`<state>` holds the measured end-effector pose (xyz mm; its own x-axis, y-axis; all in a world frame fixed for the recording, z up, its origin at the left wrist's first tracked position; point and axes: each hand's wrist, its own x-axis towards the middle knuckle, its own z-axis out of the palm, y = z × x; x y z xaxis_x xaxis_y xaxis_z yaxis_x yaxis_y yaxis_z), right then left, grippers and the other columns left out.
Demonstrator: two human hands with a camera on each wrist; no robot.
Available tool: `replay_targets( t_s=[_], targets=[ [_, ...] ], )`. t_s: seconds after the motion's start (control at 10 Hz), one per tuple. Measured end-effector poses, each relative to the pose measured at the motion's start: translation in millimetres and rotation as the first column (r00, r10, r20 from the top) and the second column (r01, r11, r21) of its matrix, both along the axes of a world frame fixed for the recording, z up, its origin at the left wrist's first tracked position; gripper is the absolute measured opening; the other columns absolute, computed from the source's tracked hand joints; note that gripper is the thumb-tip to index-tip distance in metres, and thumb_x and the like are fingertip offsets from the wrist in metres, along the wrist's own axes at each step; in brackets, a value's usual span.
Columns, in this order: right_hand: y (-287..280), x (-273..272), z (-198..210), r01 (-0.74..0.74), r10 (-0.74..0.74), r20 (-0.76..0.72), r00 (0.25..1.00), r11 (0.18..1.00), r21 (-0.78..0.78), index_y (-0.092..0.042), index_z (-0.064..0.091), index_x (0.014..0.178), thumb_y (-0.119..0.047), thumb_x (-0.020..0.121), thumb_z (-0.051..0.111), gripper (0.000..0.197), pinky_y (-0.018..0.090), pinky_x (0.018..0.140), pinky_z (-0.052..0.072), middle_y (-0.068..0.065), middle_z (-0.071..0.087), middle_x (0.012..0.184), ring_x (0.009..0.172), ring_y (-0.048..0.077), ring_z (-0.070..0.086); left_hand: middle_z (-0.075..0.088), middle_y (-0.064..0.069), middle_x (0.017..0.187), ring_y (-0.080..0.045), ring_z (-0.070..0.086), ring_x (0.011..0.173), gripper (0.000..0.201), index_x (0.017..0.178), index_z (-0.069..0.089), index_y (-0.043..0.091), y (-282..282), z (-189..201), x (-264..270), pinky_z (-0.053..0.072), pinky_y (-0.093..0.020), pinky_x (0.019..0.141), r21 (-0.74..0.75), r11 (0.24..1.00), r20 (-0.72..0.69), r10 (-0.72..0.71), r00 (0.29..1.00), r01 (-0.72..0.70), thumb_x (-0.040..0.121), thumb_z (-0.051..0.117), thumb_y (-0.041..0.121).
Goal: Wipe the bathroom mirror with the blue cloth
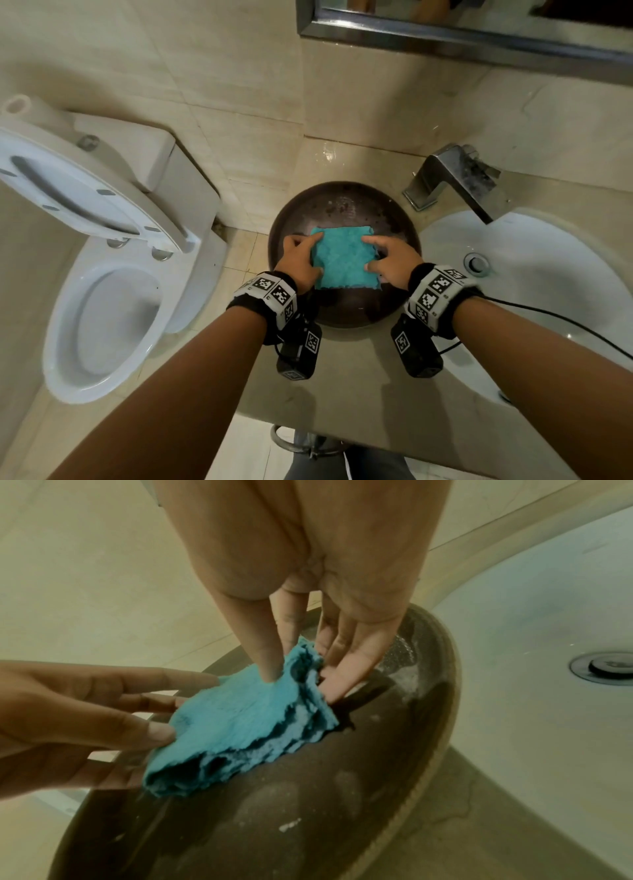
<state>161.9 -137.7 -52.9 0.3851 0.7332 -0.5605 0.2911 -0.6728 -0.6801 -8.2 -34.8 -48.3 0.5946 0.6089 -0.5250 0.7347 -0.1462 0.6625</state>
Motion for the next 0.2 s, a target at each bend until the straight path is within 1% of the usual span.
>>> replay_targets(
  t_s=[0.1, 0.2],
  targets=[
    [-4, 0, 2, 0.005, -0.006, -0.031, 1.0, 1.0, -0.018, -0.021, 0.047, 0.137, -0.005, 0.081, 0.068, 0.062, 0.042, 0.101, 0.044, 0.008, 0.047, 0.139, 0.12, 0.025, 0.052, 0.022, -0.012, 0.137, -0.033, 0.048, 0.116, 0.066, 0.142, 0.035, 0.021, 0, 3, -3, 0.036, -0.035, 0.107, 0.019, 1.0, -0.008, -0.007, 1.0, 0.007, 0.084, 0.063, 0.007],
    [-10, 1, 6, 0.039, -0.04, -0.005, 0.999, 0.998, -0.045, -0.021, 0.047, 0.136, -0.01, 0.084, 0.066, 0.057, 0.038, 0.097, 0.047, 0.008, 0.05, 0.133, 0.114, 0.024, 0.055, 0.026, -0.013, 0.139, -0.031, 0.05, 0.116, 0.063, 0.141, 0.037, 0.018, 1, 15, -5, 0.038, -0.036, 0.106, 0.053, 0.998, -0.011, -0.024, 1.0, 0.024, 0.085, 0.064, 0.01]
  ],
)
